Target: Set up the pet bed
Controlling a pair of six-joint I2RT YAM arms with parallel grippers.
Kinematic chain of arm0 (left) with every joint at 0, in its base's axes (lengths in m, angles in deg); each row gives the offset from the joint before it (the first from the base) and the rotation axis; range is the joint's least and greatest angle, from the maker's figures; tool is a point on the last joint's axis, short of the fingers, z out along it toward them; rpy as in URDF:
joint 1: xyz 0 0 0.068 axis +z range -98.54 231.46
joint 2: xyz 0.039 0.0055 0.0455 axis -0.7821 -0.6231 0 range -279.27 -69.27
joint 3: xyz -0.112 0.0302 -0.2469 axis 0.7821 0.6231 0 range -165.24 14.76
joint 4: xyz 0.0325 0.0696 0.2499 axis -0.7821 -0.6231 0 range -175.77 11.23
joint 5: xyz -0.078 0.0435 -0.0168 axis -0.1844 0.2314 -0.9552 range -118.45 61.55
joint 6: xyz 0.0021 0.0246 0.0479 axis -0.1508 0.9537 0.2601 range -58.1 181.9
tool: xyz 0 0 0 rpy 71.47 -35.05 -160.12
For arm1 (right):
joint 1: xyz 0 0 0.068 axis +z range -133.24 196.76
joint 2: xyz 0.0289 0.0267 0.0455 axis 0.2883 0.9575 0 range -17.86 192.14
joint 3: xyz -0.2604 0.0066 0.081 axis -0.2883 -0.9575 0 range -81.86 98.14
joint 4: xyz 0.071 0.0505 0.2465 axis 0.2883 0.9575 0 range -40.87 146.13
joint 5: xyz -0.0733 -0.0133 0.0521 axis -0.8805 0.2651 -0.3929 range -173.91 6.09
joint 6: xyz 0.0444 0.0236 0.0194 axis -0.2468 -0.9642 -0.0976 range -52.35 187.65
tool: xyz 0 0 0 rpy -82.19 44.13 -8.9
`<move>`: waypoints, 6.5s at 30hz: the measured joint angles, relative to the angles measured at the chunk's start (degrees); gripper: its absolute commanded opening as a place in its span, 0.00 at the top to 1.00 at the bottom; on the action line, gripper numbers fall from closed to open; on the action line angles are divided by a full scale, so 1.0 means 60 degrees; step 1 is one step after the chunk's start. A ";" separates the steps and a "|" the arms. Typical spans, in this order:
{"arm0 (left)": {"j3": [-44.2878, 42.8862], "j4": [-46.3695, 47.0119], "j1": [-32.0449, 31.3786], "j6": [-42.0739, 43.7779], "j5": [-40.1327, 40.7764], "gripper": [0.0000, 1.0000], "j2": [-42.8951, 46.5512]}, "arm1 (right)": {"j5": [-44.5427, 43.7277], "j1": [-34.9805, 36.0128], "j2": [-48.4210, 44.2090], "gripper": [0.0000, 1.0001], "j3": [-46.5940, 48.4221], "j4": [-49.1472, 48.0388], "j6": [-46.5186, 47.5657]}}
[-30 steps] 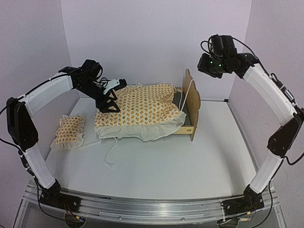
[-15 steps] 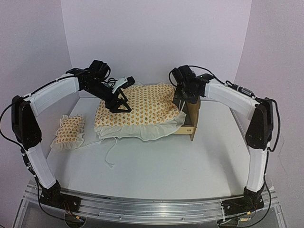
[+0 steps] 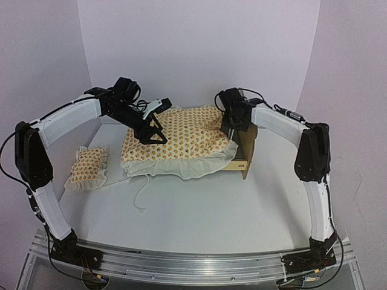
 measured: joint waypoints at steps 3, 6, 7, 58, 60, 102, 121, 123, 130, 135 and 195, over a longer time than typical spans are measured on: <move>0.0000 0.0002 0.0000 -0.0002 -0.0004 0.24 0.0000 | 0.0281 0.0003 -0.0122 1.00 0.0062 -0.0166 0.0415; 0.0000 -0.0004 0.0000 0.0001 -0.0028 0.23 0.0000 | 0.0305 0.0261 -0.0819 1.00 -0.0513 -0.0366 0.0993; 0.0000 -0.0005 0.0000 0.0001 -0.0057 0.23 0.0000 | 0.0261 0.0430 -0.1157 1.00 -0.0781 -0.0444 0.1148; -0.2304 0.5438 -0.2186 -0.1939 -0.3383 1.00 -0.3792 | 0.1222 0.2495 -0.5616 1.00 -0.5778 -0.2125 -0.3805; -0.2422 0.5381 -0.2203 -0.1640 -0.3452 0.89 -0.3792 | 0.1231 0.2447 -0.5637 1.00 -0.5784 -0.2164 -0.3814; -0.2524 0.6052 -0.2174 -0.0797 -0.2981 1.00 -0.4146 | 0.4566 0.1332 -0.8464 0.20 -0.5925 -0.1983 0.7298; -0.2524 0.5638 -0.2211 -0.0381 -0.2973 1.00 -0.4146 | 0.4652 0.0124 -0.5228 0.11 -0.3909 0.1399 1.8747; -0.2524 0.5637 -0.2211 -0.0385 -0.2976 1.00 -0.4146 | 0.4676 0.0084 -0.4935 0.12 -0.3675 0.1554 1.9031; -0.2524 0.5549 -0.2201 -0.0372 -0.2930 1.00 -0.4147 | 0.4753 -0.0150 -0.3783 0.21 -0.3419 0.1845 1.9489; -0.2524 0.5444 -0.2137 -0.0378 -0.2872 1.00 -0.4149 | 0.4831 -0.0259 -0.3371 0.92 -0.2876 0.2006 1.9468; -0.2637 0.4978 -0.2042 -0.0129 -0.2784 1.00 -0.4127 | 1.1105 -0.0899 -0.3615 0.60 -0.3347 0.0433 1.4007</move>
